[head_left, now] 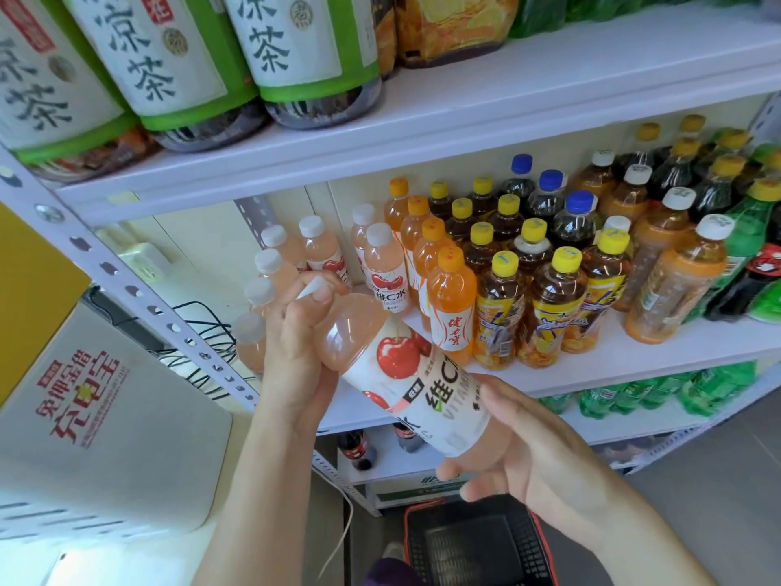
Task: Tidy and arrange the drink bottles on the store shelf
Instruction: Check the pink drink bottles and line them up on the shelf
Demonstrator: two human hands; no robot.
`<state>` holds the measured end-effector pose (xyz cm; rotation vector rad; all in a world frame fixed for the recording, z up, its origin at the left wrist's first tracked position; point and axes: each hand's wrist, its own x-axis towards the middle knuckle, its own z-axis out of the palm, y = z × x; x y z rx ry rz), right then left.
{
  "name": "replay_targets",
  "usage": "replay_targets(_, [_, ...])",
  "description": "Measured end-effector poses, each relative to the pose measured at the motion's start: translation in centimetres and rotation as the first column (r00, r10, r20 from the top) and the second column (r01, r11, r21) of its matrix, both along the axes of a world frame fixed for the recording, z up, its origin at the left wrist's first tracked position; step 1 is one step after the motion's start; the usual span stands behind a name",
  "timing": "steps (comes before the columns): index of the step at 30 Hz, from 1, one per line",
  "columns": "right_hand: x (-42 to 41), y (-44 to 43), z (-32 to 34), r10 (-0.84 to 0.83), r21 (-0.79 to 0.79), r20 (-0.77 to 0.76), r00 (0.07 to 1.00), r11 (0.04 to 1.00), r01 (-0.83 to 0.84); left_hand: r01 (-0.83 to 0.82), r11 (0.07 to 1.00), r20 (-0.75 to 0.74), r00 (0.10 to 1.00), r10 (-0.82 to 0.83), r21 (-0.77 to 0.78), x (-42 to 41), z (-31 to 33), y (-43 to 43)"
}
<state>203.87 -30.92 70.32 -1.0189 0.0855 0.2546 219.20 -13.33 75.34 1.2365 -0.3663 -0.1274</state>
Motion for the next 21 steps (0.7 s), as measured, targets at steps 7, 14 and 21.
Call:
replay_targets(7, [0.1,0.7,-1.9,-0.314,-0.383,0.187,0.931,0.849,0.363,-0.12,0.785,0.127,0.99,0.053,0.608,1.2,0.5,0.9])
replay_targets(14, [0.3,1.1,-3.1,-0.346,-0.484,0.185,0.92,0.782,0.392,-0.117,0.75,0.064,0.993,0.1,0.651,1.7,-1.1,0.6])
replay_targets(21, [2.1,1.1,-3.6,-0.175,-0.763,0.146,0.974,0.607,0.223,-0.14,0.624,0.183,0.983,-0.006,0.769,3.1,0.0,1.4])
